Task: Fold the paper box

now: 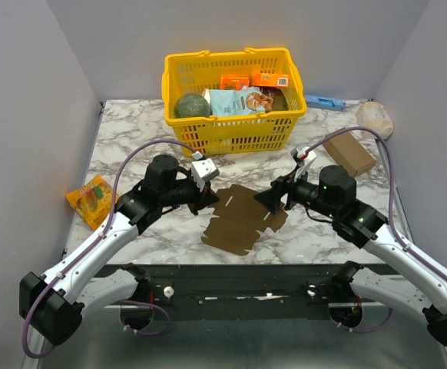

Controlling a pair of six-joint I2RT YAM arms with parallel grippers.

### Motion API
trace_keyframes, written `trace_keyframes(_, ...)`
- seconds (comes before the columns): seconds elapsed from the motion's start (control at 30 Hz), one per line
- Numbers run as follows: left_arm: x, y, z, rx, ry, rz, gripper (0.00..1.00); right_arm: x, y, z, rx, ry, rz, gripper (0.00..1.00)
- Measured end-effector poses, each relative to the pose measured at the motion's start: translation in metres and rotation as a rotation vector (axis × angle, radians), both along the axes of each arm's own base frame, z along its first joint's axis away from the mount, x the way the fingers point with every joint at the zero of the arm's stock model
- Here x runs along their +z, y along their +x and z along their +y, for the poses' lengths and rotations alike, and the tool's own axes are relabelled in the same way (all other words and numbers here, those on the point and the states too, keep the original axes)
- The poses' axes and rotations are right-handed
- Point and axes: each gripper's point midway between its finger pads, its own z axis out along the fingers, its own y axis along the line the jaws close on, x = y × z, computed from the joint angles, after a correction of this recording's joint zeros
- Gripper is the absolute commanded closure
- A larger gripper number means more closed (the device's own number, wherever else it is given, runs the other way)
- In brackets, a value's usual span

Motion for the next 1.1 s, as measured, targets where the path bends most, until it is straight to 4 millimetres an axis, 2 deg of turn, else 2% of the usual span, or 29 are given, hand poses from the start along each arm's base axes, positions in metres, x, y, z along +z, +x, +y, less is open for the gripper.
trace_keyframes(0.23, 0.000, -0.005, -0.002, -0.031, -0.003, 0.004, 1.00, -0.021, 0.004, -0.003, 0.062, -0.153, -0.081, 0.26)
trace_keyframes(0.6, -0.002, -0.009, -0.003, -0.055, -0.006, 0.015, 1.00, -0.047, 0.006, 0.006, 0.152, -0.249, -0.083, 0.52)
trace_keyframes(0.63, -0.001, -0.009, -0.003, -0.055, -0.006, 0.014, 1.00, -0.048, 0.006, 0.006, 0.159, -0.251, -0.082, 0.55)
trace_keyframes(0.67, -0.001, -0.009, -0.004, -0.056, -0.006, 0.014, 1.00, -0.049, 0.005, 0.007, 0.168, -0.252, -0.081, 0.65)
trace_keyframes(0.73, -0.001, -0.009, -0.004, -0.058, -0.007, 0.015, 1.00, -0.050, 0.003, 0.009, 0.185, -0.250, -0.077, 0.76)
trace_keyframes(0.77, -0.001, -0.009, -0.004, -0.058, -0.007, 0.015, 1.00, -0.051, 0.002, 0.010, 0.191, -0.250, -0.076, 0.87)
trace_keyframes(0.83, -0.003, -0.009, -0.003, -0.057, -0.004, 0.020, 1.00, -0.051, 0.000, 0.011, 0.205, -0.246, -0.073, 0.95)
trace_keyframes(0.87, -0.004, -0.009, -0.003, -0.055, -0.001, 0.020, 0.94, -0.051, -0.002, 0.012, 0.215, -0.244, -0.072, 0.99)
trace_keyframes(0.9, -0.004, -0.008, -0.003, -0.053, 0.002, 0.020, 0.81, -0.051, -0.003, 0.012, 0.221, -0.243, -0.071, 0.99)
trace_keyframes(0.93, -0.005, -0.007, -0.002, -0.049, 0.005, 0.020, 0.60, -0.051, -0.004, 0.013, 0.228, -0.242, -0.069, 0.99)
trace_keyframes(0.97, -0.006, -0.006, -0.002, -0.045, 0.008, 0.020, 0.27, -0.051, -0.005, 0.013, 0.229, -0.242, -0.069, 0.99)
trace_keyframes(1.0, -0.006, -0.004, -0.001, -0.035, 0.012, 0.019, 0.20, -0.052, -0.004, 0.013, 0.227, -0.244, -0.069, 1.00)
trace_keyframes(1.1, -0.009, 0.002, 0.002, 0.012, 0.027, 0.028, 0.13, -0.055, 0.002, 0.009, 0.187, -0.265, -0.068, 0.99)
